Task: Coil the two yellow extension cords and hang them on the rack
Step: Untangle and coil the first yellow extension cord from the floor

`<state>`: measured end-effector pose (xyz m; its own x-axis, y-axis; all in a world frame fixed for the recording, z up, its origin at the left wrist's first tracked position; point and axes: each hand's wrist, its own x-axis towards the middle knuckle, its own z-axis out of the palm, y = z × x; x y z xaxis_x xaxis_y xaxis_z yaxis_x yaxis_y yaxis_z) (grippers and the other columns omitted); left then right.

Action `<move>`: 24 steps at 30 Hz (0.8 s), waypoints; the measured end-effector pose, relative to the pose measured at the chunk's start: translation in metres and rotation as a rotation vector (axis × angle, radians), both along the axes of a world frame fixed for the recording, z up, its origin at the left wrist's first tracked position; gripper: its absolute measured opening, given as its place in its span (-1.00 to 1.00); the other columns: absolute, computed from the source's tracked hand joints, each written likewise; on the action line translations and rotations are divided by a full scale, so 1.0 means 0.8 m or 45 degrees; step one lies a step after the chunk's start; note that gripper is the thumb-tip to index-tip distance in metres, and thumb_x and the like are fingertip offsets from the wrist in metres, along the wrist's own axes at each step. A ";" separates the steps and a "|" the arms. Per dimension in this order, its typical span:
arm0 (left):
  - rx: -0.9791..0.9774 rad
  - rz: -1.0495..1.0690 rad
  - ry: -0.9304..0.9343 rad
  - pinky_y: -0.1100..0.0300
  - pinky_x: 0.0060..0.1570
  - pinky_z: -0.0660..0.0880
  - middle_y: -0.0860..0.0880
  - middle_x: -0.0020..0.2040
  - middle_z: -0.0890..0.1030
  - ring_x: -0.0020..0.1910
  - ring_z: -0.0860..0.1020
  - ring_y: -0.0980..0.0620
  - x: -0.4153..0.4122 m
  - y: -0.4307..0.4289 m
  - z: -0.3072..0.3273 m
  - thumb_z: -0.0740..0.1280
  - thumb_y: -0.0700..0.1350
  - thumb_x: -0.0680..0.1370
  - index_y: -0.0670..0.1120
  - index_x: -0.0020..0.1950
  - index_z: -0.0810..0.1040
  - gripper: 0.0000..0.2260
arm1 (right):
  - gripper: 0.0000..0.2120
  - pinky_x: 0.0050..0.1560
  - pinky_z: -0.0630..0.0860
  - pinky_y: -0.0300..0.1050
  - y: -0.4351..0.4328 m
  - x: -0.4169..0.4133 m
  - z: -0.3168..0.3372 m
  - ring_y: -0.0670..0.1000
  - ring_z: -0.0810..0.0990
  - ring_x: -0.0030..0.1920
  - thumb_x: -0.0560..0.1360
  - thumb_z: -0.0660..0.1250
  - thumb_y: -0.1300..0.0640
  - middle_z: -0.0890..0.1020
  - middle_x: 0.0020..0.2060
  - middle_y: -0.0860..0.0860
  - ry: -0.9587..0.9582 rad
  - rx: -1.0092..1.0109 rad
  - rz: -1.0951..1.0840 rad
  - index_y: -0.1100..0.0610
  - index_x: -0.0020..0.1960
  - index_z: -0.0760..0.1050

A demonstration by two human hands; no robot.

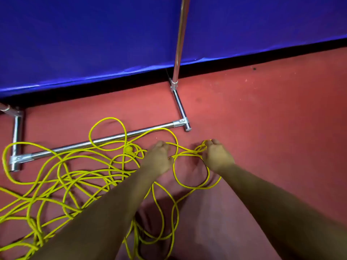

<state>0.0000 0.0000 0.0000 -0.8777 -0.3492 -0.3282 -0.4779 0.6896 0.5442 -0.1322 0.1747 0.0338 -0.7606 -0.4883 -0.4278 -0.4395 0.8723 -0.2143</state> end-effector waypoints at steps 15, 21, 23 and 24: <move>0.046 0.122 0.082 0.04 0.36 0.25 -0.17 0.42 0.35 0.41 0.32 -0.18 0.044 0.021 -0.073 0.29 -0.01 0.42 -0.07 0.47 0.27 -0.38 | -0.74 -0.02 0.53 0.06 0.010 -0.008 -0.061 0.25 0.59 0.02 0.48 0.31 0.08 0.55 0.04 0.04 0.232 -0.067 0.120 -0.08 0.15 0.56; 0.378 0.018 0.429 0.04 0.41 0.25 -0.08 0.42 0.41 0.44 0.31 -0.03 0.011 0.010 0.052 0.32 0.10 0.45 0.00 0.40 0.41 -0.47 | -0.93 -0.33 0.34 -0.13 -0.021 0.023 0.105 -0.05 0.40 -0.40 0.39 0.40 0.16 0.46 -0.42 -0.03 -0.275 -0.621 0.181 0.11 -0.25 0.53; 0.651 0.162 0.434 0.05 0.24 0.42 0.00 0.17 0.63 0.19 0.54 0.08 0.011 -0.003 0.106 0.29 0.05 0.47 0.01 0.19 0.57 -0.68 | -0.85 -0.40 0.28 -0.21 -0.033 0.035 0.169 -0.12 0.31 -0.43 0.43 0.41 0.25 0.41 -0.44 -0.05 -0.498 -0.840 -0.008 0.08 -0.28 0.53; 0.729 0.211 0.453 0.07 0.09 0.47 0.03 0.00 0.67 0.00 0.59 0.13 0.015 -0.008 0.136 0.30 0.03 0.47 -0.01 0.08 0.61 -0.75 | -0.85 -0.43 0.28 -0.26 -0.037 0.040 0.199 -0.13 0.31 -0.44 0.45 0.42 0.26 0.43 -0.44 -0.05 -0.543 -0.923 -0.081 0.07 -0.24 0.55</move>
<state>0.0121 -0.0065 0.1087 -0.9163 -0.3454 -0.2028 -0.2770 0.1806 0.9437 -0.1002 0.1453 0.1930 -0.6405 -0.7145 -0.2817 -0.1488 0.4753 -0.8672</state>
